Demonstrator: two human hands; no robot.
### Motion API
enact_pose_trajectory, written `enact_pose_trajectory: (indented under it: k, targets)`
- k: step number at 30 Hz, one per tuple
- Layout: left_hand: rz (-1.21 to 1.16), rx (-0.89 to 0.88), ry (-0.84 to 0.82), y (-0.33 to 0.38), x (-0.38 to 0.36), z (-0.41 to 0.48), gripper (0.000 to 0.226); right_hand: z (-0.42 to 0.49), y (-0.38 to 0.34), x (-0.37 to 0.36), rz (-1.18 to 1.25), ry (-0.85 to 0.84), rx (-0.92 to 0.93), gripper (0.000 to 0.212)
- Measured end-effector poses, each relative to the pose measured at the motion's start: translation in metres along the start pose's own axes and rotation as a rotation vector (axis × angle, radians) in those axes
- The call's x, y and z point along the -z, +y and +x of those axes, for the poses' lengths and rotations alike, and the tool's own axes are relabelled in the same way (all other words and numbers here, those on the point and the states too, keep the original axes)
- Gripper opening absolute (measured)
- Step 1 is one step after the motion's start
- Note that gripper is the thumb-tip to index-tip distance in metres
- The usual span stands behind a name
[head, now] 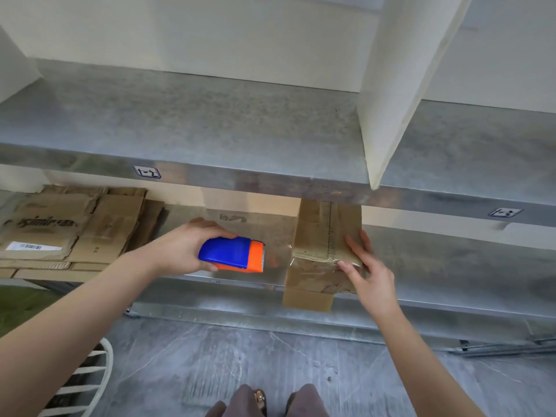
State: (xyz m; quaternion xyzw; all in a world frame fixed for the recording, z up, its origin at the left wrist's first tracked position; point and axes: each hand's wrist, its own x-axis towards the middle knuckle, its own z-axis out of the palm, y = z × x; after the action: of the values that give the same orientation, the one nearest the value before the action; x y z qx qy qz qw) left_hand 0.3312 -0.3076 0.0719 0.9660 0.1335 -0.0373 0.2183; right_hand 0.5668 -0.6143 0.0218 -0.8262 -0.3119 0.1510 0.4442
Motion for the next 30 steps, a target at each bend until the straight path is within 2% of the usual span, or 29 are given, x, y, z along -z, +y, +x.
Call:
enact_pose_trajectory:
  k: [7, 13, 16, 20, 23, 27, 28, 30]
  targets:
    - [0.023, 0.115, -0.061, 0.010, -0.039, 0.019, 0.062, -0.001, -0.001, 0.001, 0.025, -0.007, -0.012, 0.050]
    - [-0.084, 0.114, 0.007, -0.019, -0.028, 0.010, 0.077, 0.001, -0.002, 0.001, 0.013, -0.003, -0.014, 0.050]
    - [0.012, 0.110, -0.083, -0.035, -0.028, 0.018, 0.070, 0.001, -0.003, 0.002, 0.004, 0.001, -0.002, 0.049]
    - [0.103, 0.171, -0.213, -0.055, -0.043, 0.020, 0.081, 0.002, -0.004, 0.002, -0.012, 0.008, -0.010, 0.050]
    - [0.122, 0.196, -0.155, -0.065, -0.052, 0.016, 0.086, 0.001, -0.003, 0.001, -0.040, 0.007, 0.001, 0.050]
    - [0.278, 0.128, -0.130, -0.046, -0.054, 0.012, 0.109, -0.001, -0.003, -0.003, -0.114, 0.002, 0.042, 0.049]
    - [0.244, 0.087, -0.073, -0.032, -0.056, 0.013, 0.107, -0.001, -0.004, -0.004, -0.135, -0.002, 0.051, 0.049]
    - [0.131, -0.007, 0.070, 0.008, -0.061, 0.012, 0.089, -0.003, -0.007, -0.005, -0.168, -0.011, 0.060, 0.049]
